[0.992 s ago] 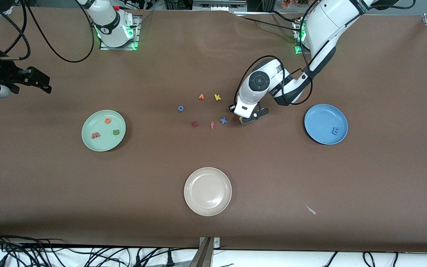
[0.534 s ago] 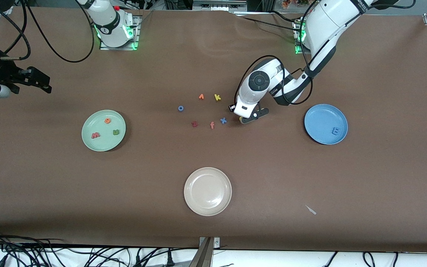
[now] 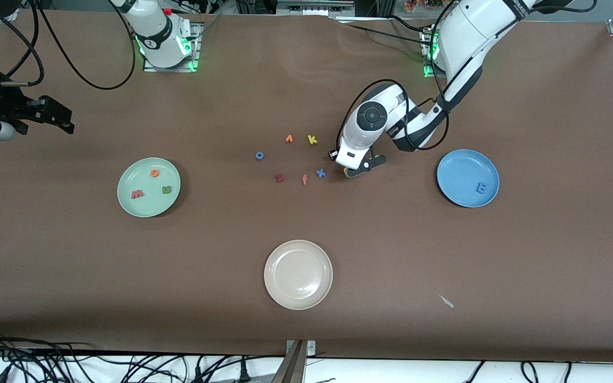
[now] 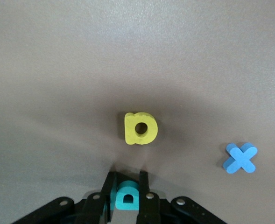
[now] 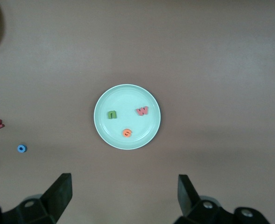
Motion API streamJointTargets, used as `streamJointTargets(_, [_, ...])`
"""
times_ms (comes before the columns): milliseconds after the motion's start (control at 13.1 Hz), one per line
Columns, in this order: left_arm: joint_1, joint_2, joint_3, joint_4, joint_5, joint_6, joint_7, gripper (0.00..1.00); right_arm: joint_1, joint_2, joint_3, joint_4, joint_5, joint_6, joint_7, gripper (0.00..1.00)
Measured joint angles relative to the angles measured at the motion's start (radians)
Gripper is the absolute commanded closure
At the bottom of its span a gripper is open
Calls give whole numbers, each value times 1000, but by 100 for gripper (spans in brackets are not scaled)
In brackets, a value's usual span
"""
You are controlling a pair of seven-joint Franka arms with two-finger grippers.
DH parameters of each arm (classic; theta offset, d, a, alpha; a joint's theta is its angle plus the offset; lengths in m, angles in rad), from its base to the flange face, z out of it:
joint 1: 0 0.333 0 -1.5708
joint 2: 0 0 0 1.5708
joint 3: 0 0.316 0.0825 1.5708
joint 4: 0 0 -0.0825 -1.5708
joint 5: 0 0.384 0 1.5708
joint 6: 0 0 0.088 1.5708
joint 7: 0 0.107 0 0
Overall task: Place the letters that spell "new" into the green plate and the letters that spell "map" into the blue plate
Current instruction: 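Carry the cyan P to the blue plate and open the left gripper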
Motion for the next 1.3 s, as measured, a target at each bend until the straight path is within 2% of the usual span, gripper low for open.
streamJointTargets(381, [1,0,0,10,1,-34,7,87,0,0,0,0,0,0,0,0])
streamJointTargets(687, [29,-3,-12,100,5,-192,46,87,0,0,0,0,0,0,0,0])
streamJointTargets(839, [103,-5,-72,147,5,-267,78,87,0,0,0,0,0,0,0,0])
streamJointTargets(1144, [369,-12,-252,164,8,-394,228,88,0,0,1,0,0,-1,0,0])
streamJointTargets(1297, [475,-22,-295,181,13,-478,333,89,0,0,1,1,0,-1,0,0])
